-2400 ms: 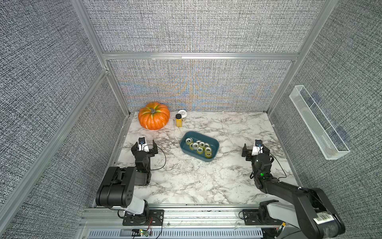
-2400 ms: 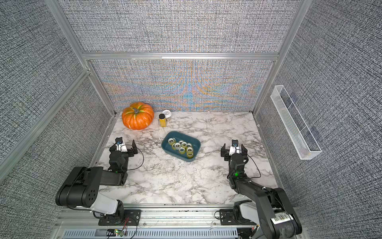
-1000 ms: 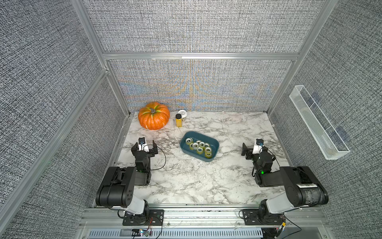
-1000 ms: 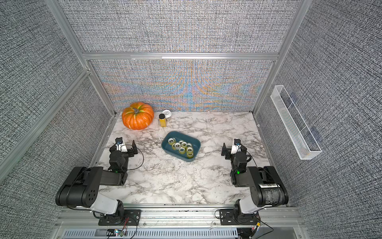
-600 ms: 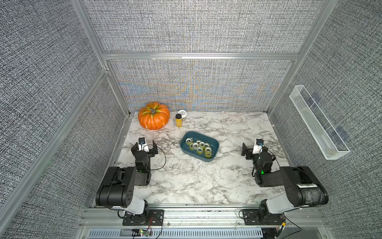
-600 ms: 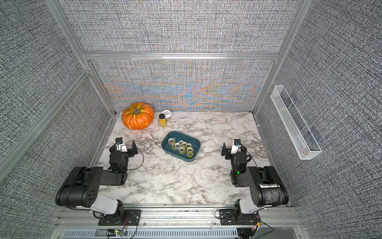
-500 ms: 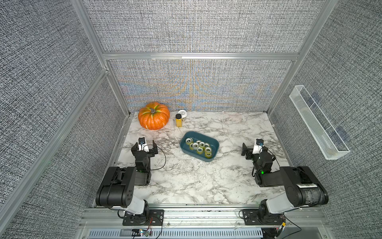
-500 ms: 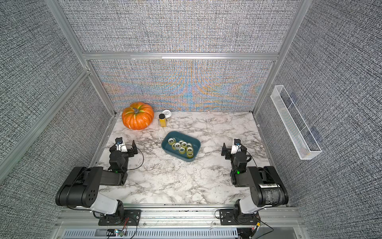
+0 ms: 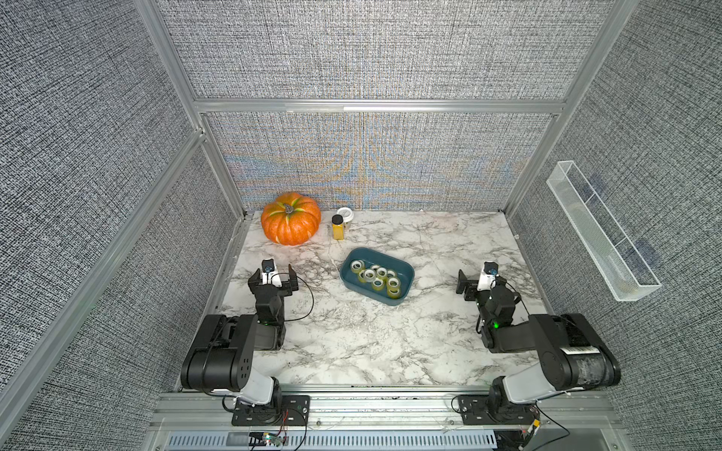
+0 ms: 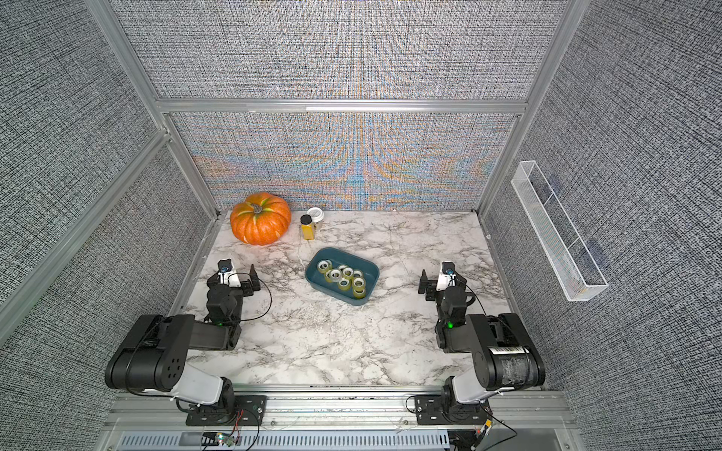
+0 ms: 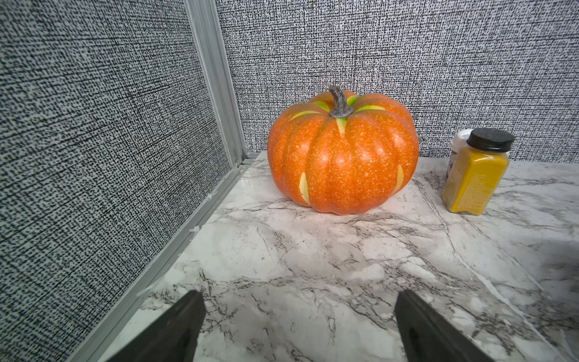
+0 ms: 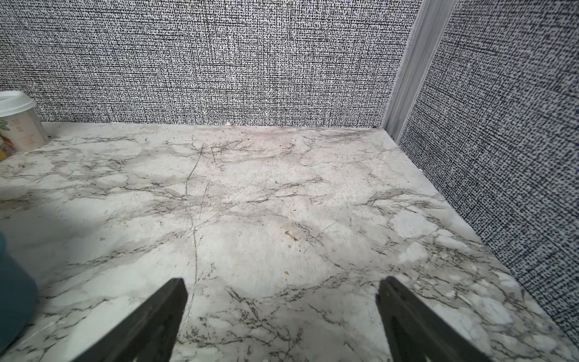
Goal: Put the transparent tape into the storage box
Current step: Reset both arms
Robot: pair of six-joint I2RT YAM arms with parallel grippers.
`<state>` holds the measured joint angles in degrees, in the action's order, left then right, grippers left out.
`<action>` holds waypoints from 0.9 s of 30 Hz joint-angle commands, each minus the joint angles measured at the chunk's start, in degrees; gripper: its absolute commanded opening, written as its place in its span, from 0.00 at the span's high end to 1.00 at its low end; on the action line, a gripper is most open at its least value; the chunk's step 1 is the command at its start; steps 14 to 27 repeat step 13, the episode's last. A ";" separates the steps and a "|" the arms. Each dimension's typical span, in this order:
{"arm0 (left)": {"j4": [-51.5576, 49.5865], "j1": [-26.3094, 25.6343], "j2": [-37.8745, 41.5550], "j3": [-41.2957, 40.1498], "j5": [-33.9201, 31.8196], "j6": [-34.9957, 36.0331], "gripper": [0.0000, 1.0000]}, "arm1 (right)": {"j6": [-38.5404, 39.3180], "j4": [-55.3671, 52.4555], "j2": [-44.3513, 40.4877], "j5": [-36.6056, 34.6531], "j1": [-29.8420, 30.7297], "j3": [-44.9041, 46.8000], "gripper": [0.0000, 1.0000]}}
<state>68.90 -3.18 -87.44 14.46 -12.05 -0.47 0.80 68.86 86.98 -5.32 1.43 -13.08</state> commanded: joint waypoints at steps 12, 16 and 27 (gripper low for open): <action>-1.72 2.19 0.00 1.50 4.58 -0.76 0.01 | -0.27 1.88 -0.13 0.16 -0.01 -0.06 0.01; -1.41 2.13 -0.01 1.39 4.56 -0.69 0.01 | -0.27 1.80 -0.12 0.14 -0.03 -0.03 0.01; -1.41 2.13 -0.01 1.39 4.56 -0.69 0.01 | -0.27 1.80 -0.12 0.14 -0.03 -0.03 0.01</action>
